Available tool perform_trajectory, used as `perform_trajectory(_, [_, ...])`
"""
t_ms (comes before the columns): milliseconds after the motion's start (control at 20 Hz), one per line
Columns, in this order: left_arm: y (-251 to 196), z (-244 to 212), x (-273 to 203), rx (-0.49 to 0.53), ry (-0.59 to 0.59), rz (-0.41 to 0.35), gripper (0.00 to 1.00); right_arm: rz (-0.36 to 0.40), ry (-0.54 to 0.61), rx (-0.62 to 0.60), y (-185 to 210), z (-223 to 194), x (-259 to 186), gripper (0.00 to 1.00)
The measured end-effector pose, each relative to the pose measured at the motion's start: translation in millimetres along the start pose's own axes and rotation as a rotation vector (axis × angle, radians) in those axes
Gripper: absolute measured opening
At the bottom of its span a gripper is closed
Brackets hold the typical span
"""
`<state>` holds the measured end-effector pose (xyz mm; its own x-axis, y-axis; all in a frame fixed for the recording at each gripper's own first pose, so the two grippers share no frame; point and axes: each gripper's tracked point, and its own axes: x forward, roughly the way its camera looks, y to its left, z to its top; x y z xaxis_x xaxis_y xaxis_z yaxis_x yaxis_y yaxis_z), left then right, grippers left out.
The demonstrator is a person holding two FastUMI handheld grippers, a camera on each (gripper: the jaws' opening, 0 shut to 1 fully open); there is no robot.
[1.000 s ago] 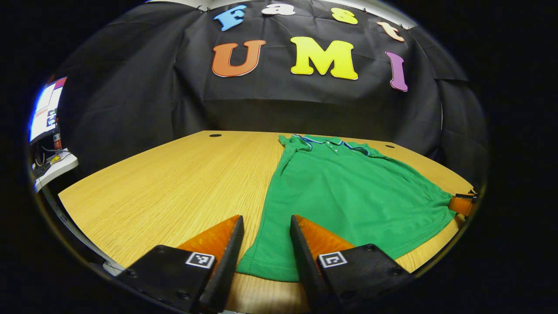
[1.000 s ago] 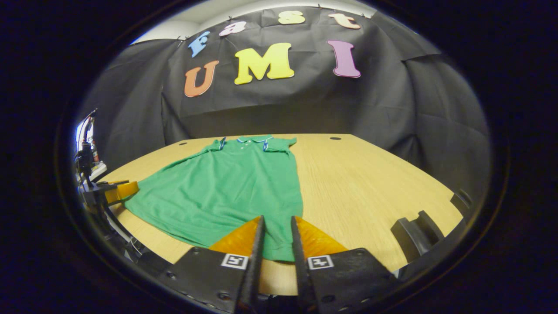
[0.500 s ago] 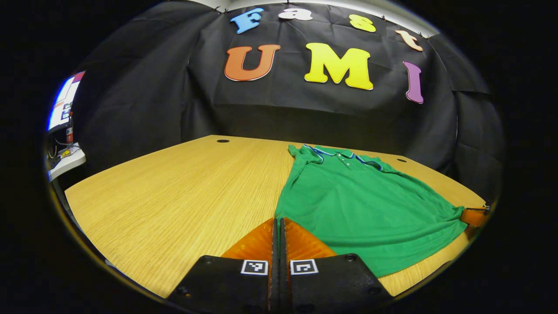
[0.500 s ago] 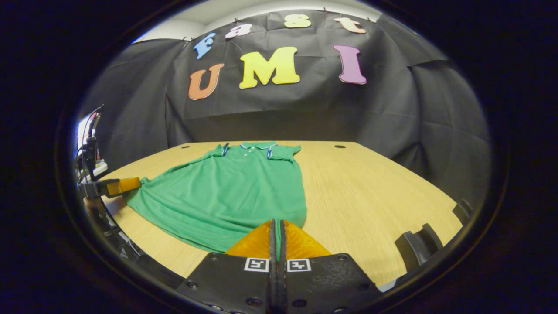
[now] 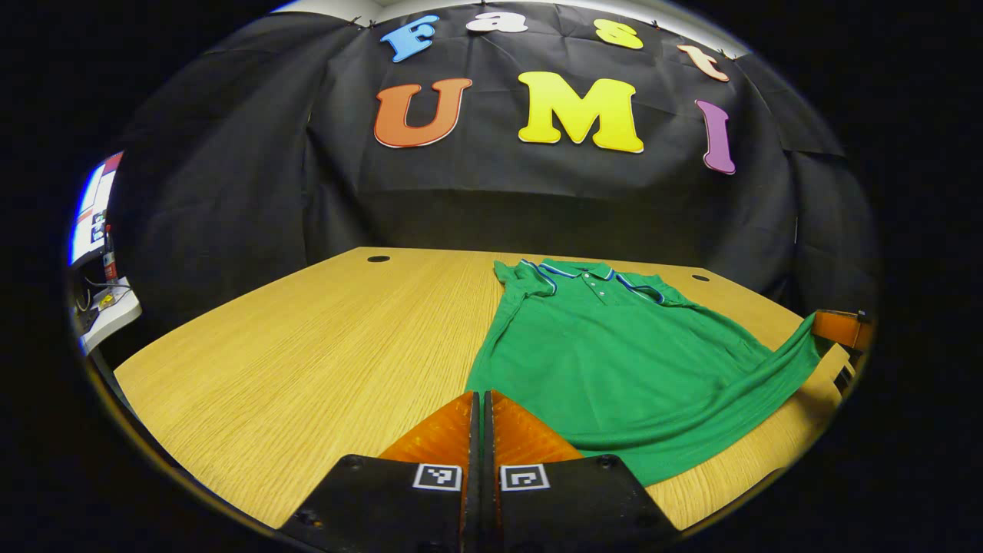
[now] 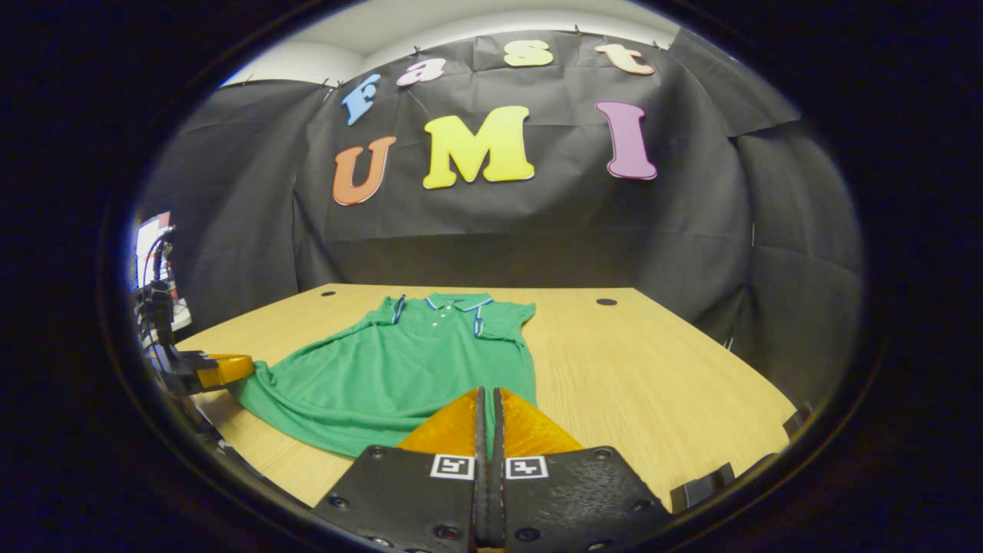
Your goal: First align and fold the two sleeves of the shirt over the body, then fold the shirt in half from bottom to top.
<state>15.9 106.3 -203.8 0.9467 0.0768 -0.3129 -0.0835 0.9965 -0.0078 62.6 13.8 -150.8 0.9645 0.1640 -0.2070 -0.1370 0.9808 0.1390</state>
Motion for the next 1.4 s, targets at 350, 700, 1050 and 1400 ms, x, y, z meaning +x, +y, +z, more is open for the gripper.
perform_trajectory(350, [-7.2, 49.9, -13.5, 0.024, -0.041, -0.026, 0.06, 0.024, -0.053, -0.015, 11.0, 32.7, 11.8, 0.00])
perform_trajectory(700, [-22.3, 145.6, 41.9, 0.059, -0.165, -0.055, 0.05, -0.036, -0.191, -0.042, -5.7, 117.4, 51.3, 0.00])
perform_trajectory(1050, [-41.3, 241.6, 134.0, 0.066, -0.277, -0.089, 0.06, -0.073, -0.309, -0.031, 8.9, 205.2, 143.0, 0.00])
perform_trajectory(1400, [-14.2, 249.8, 282.5, 0.058, -0.345, -0.013, 0.06, -0.175, -0.364, -0.001, -20.3, 203.9, 307.6, 0.00])
